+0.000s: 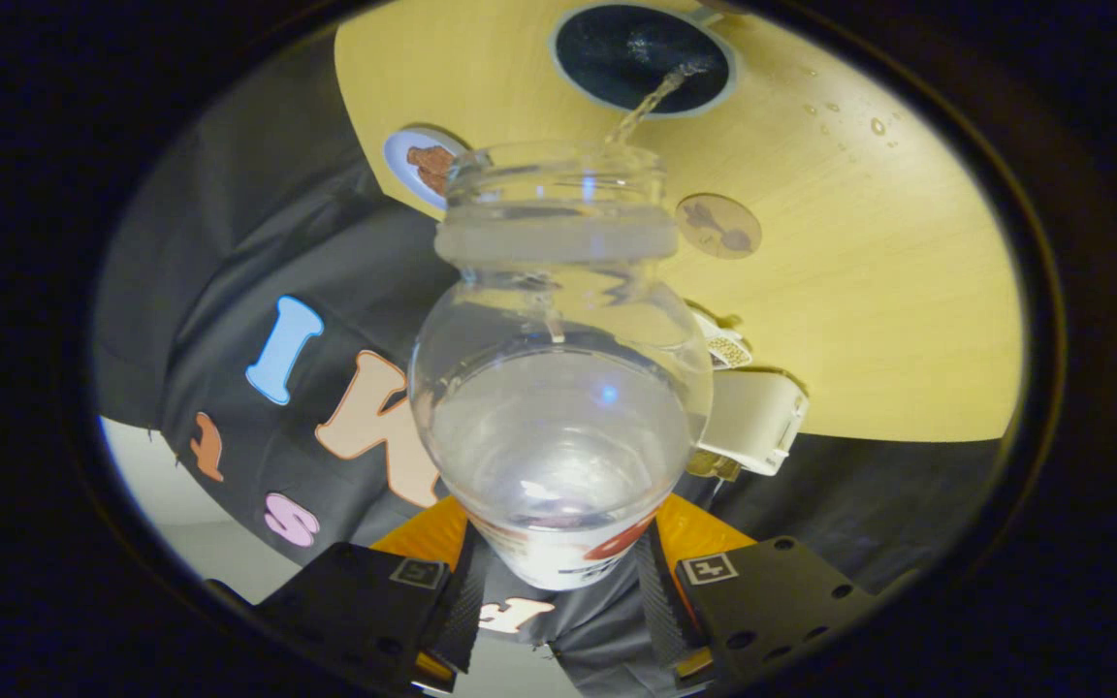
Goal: Take the bottle from table, then pour the juice into the cup, finally place the bottle on the coaster
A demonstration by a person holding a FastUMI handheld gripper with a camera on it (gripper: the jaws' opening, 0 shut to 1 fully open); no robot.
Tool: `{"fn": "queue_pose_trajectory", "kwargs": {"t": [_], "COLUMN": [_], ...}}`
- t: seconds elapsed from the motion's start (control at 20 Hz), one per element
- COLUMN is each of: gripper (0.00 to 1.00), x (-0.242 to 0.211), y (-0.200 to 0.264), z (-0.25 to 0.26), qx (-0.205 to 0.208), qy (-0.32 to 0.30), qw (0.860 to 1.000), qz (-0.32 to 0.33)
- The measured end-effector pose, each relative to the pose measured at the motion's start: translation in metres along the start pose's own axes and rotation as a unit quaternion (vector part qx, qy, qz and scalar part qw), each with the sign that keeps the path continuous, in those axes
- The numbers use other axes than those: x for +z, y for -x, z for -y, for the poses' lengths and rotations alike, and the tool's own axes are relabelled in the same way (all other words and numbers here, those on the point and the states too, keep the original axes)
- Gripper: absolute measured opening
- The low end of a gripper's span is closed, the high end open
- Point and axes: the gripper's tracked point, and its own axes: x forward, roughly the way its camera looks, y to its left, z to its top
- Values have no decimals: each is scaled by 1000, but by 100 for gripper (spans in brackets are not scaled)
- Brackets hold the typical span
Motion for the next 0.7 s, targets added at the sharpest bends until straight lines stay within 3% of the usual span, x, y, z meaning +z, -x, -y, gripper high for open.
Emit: {"fn": "queue_pose_trajectory", "kwargs": {"t": [0.7], "gripper": [73], "x": [12], "y": [3], "z": [-21], "qx": [16], "qy": [-61], "qw": [998], "qz": [-2]}}
